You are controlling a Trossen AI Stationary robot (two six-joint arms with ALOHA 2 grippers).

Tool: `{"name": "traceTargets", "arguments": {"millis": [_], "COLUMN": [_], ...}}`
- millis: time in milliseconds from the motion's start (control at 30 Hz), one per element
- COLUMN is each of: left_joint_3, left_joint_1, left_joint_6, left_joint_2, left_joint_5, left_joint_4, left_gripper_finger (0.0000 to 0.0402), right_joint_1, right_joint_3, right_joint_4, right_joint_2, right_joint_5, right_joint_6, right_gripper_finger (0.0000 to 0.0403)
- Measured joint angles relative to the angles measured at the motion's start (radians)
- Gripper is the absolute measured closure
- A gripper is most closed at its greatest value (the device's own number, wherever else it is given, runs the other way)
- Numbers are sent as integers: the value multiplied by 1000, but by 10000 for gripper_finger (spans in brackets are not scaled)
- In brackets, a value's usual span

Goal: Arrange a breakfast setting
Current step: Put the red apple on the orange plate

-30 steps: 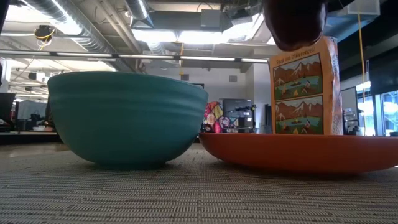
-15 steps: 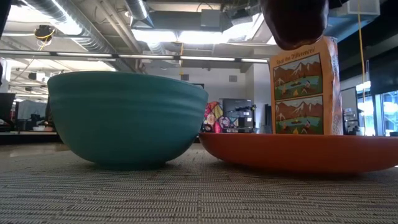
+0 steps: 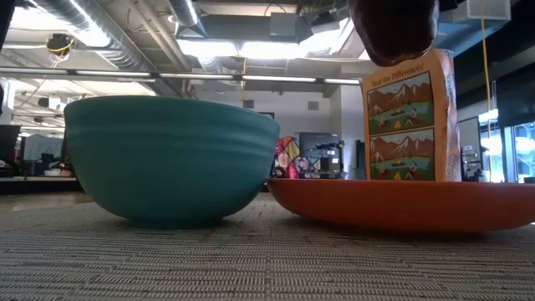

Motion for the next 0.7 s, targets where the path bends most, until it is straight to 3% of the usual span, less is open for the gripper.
{"name": "traceTargets", "arguments": {"millis": [267,700], "left_joint_3": [0,0], "left_joint_1": [-6,-5], "left_joint_6": [-43,-132], "left_joint_2": [0,0], "left_joint_5": [-15,-38], "left_joint_4": [-5,10], "left_gripper_finger": [389,396], "right_joint_1": [0,0], "right_joint_3": [0,0], "right_joint_4": [17,18], "right_joint_2": [0,0], "right_joint_5": [6,27], "right_joint_6": [-15,-15], "right_gripper_finger": [113,113]}}
